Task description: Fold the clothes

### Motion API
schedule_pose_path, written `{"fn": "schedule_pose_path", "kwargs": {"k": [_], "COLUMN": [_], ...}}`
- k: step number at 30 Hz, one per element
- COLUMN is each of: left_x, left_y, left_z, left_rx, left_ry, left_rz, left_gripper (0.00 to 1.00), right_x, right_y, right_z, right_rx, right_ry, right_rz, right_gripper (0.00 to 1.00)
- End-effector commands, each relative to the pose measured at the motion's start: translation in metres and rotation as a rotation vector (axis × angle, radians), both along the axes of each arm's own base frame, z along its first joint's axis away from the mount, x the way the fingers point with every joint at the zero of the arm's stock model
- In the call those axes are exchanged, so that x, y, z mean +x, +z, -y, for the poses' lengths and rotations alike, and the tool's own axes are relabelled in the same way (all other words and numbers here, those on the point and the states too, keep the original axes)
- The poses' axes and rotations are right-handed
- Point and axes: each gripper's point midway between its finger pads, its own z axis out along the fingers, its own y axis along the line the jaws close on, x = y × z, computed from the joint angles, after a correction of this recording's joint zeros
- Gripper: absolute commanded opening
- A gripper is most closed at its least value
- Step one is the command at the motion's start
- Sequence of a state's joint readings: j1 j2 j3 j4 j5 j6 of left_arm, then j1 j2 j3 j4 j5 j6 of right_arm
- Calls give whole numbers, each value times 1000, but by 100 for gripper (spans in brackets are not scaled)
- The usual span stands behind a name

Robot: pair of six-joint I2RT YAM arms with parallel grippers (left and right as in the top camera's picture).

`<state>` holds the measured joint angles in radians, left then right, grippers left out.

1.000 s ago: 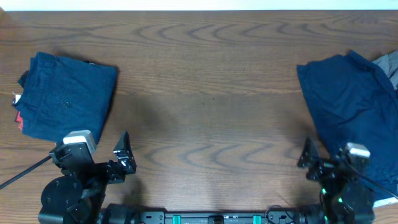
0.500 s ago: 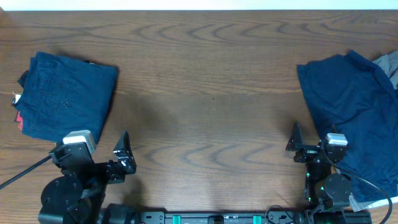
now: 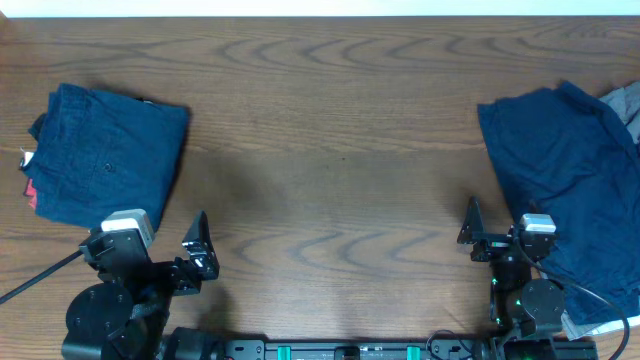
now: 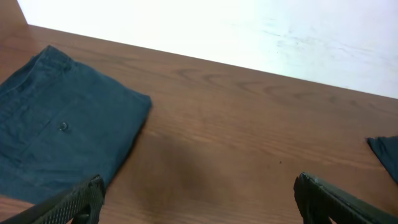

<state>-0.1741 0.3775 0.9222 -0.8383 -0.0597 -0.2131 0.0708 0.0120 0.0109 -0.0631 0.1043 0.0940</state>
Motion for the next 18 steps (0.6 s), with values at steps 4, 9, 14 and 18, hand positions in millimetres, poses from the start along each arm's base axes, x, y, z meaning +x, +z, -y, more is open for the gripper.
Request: {"fn": "schedule_pose_path", "kwargs": {"k": [4, 9, 14, 18], "left_x": [0, 0, 0, -2], "left_y": [0, 0, 0, -9], "left_z": [-1, -1, -1, -8], "left_rx": [-1, -1, -1, 1], "left_ry": [9, 9, 10, 44], "left_rz": [2, 2, 2, -9], "left_gripper": [98, 98, 98, 98], "right_x": [0, 0, 0, 0], "right_y": [-1, -1, -1, -1], "right_z": [2, 2, 2, 2], "right_rx": [-13, -13, -13, -13], "right_ry": [-4, -4, -4, -3], "right_rz": [1, 1, 1, 1], "right_gripper": [99, 99, 99, 99]}}
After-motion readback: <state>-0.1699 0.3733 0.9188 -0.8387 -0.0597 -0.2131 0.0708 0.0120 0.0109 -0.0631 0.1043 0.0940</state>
